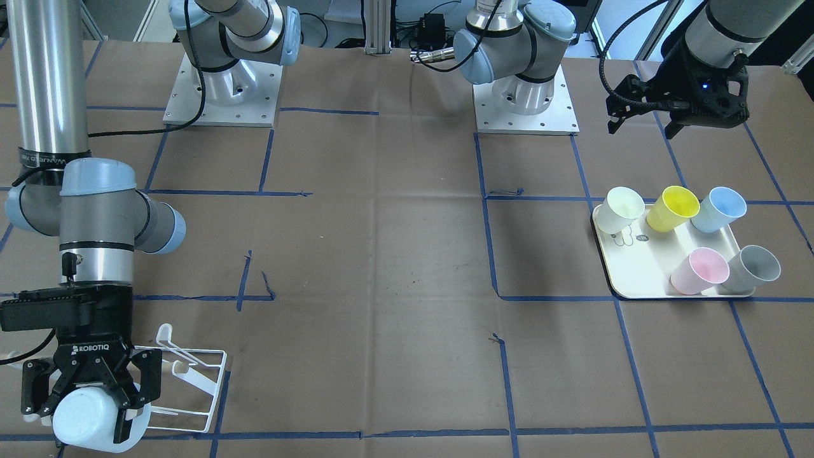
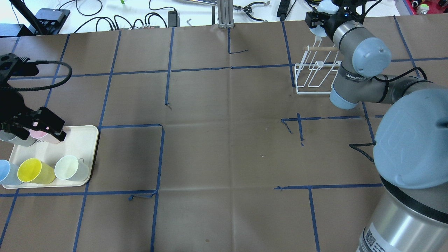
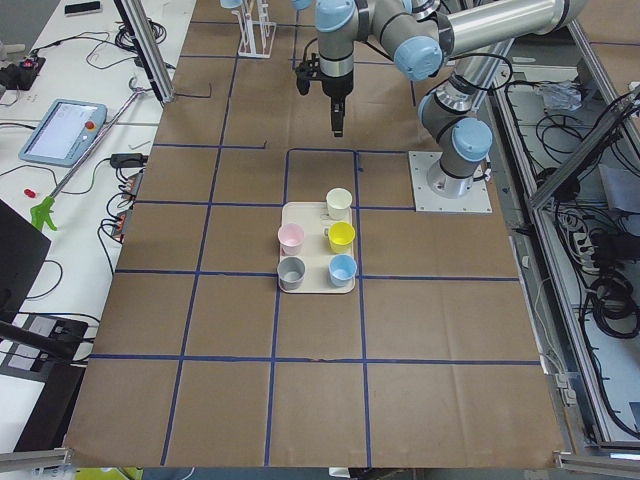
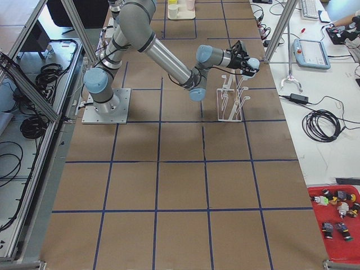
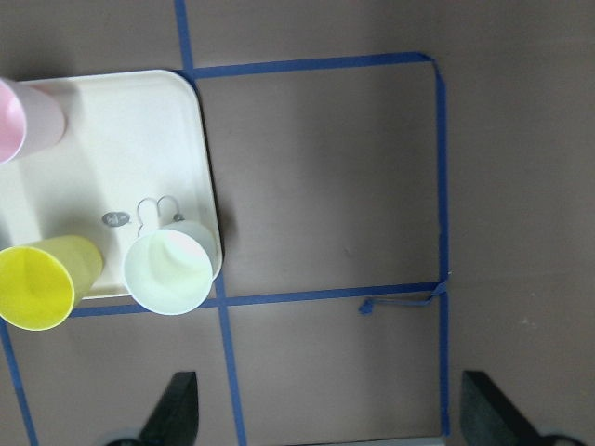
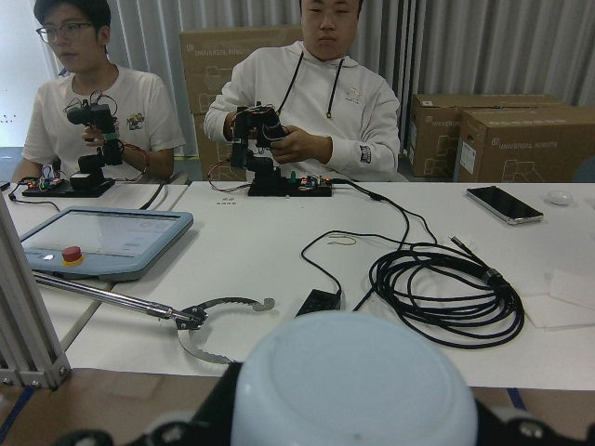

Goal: Transfer IKEA cup to right arm and place on rack

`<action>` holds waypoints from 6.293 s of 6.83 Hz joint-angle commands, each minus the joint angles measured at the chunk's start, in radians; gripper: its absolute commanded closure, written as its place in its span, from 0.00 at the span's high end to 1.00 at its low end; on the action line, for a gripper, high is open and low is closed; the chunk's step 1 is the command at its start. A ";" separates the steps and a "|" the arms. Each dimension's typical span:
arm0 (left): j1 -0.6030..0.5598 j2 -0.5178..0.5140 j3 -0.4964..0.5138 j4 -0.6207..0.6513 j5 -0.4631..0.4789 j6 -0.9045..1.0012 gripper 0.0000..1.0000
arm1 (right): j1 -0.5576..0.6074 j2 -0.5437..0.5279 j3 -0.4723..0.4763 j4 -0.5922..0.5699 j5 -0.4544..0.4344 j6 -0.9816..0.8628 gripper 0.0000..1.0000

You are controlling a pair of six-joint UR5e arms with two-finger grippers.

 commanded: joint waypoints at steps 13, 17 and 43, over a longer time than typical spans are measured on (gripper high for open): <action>0.100 -0.190 -0.490 0.789 0.002 0.043 0.78 | 0.026 -0.187 0.041 0.016 0.016 0.015 1.00; 0.100 -0.190 -0.467 0.792 -0.001 0.054 0.00 | 0.145 -0.362 0.114 0.075 0.017 0.153 1.00; -0.487 -0.386 -0.278 1.696 -0.998 -0.204 0.00 | 0.277 -0.520 0.483 0.045 0.089 1.664 1.00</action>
